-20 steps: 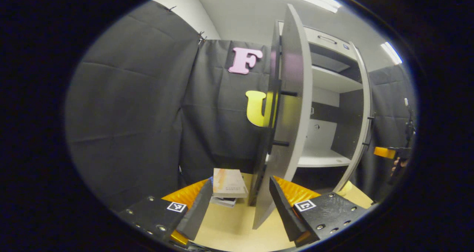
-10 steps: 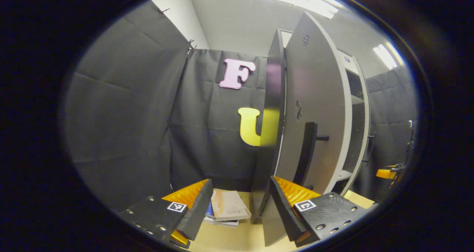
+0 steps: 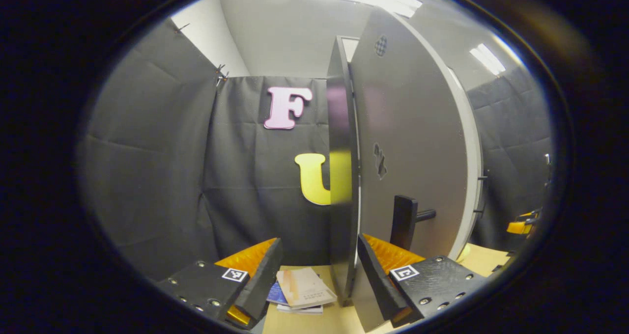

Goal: Grasp the bottle in the cabinet with the left hand and place it on the coaster, then close the right door with the right hand and the left door with the left hand.

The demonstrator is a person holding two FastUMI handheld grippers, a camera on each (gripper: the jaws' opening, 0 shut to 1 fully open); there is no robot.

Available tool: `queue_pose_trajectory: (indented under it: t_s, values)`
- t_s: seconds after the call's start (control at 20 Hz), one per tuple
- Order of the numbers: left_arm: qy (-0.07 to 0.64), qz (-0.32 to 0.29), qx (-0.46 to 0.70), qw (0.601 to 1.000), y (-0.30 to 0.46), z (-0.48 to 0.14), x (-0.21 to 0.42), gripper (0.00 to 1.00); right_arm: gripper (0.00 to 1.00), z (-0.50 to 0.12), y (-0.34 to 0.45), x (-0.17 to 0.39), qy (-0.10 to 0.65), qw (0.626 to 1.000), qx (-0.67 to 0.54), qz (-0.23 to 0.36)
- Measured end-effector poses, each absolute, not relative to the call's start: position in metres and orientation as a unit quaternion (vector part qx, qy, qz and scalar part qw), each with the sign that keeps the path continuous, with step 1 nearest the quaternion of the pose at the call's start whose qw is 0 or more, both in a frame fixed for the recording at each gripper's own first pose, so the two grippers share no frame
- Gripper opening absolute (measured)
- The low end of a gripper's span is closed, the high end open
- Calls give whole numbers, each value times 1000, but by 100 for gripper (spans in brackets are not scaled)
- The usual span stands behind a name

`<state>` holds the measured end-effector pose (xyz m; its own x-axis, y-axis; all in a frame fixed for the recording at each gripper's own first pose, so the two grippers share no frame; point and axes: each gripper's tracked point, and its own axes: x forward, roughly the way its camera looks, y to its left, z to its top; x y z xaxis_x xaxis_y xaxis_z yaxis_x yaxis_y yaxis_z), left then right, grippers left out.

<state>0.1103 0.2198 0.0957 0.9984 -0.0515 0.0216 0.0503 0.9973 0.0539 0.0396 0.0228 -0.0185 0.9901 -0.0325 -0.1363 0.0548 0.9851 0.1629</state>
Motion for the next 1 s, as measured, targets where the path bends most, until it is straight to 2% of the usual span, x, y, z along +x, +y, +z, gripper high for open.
queue_pose_trajectory:
  t_s: [0.25,0.35,0.4,0.65,0.7,1.0]
  values:
    - [0,-33,22,999,213,93,109,89,96,-26,15,37,75,992,93,-34]
    - [1,-37,19,999,203,93,108,89,93,-27,17,38,77,991,101,-33]
    - [0,-42,15,999,196,91,108,89,96,-27,18,39,76,991,103,-32]
    - [0,-63,18,998,160,86,114,89,96,-25,18,45,73,992,100,-22]
    - [-2,-66,13,998,151,88,115,96,96,-25,17,45,73,992,100,-22]
    - [-6,-57,29,998,113,91,120,96,96,-36,-8,48,83,990,107,-30]
